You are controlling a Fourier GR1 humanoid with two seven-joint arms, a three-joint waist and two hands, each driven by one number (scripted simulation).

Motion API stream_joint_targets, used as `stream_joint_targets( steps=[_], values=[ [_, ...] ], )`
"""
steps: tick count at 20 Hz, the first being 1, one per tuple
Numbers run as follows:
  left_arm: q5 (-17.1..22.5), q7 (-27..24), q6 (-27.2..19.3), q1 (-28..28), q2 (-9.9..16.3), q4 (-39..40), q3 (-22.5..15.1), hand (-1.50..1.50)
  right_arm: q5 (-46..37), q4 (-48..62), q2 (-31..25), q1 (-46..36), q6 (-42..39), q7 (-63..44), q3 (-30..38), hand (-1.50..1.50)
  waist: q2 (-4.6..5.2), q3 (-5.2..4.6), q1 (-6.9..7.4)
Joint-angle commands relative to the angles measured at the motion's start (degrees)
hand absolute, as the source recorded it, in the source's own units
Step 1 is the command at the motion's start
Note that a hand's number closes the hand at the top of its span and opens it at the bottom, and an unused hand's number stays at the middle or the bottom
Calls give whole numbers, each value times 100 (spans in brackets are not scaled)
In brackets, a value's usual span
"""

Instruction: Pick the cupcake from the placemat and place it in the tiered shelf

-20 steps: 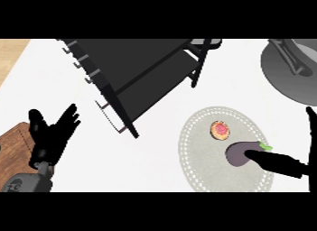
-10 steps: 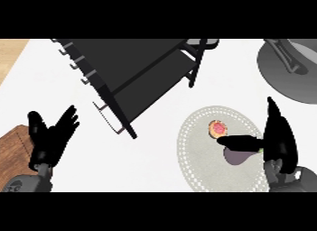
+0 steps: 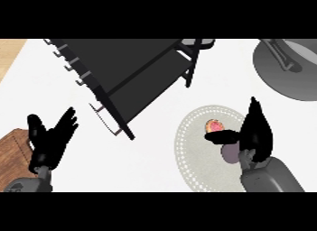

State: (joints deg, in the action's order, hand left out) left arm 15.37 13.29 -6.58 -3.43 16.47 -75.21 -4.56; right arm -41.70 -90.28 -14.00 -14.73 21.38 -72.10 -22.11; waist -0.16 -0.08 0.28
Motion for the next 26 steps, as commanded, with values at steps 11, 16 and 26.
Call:
stream_joint_targets(
  steps=[11,16,26],
  values=[
    [-99,89,46,282,-81,-246,-64,0,-1208,940,1184,-328,-696,-1018,780,-150,9,3,-21],
    [49,487,101,392,94,-798,80,0,-1563,1117,1279,-325,-753,-762,1078,-150,1,7,3],
    [-98,166,322,-146,-16,152,338,0,-1561,2009,1397,-670,-234,-156,1287,-150,26,7,-14]
  ],
)
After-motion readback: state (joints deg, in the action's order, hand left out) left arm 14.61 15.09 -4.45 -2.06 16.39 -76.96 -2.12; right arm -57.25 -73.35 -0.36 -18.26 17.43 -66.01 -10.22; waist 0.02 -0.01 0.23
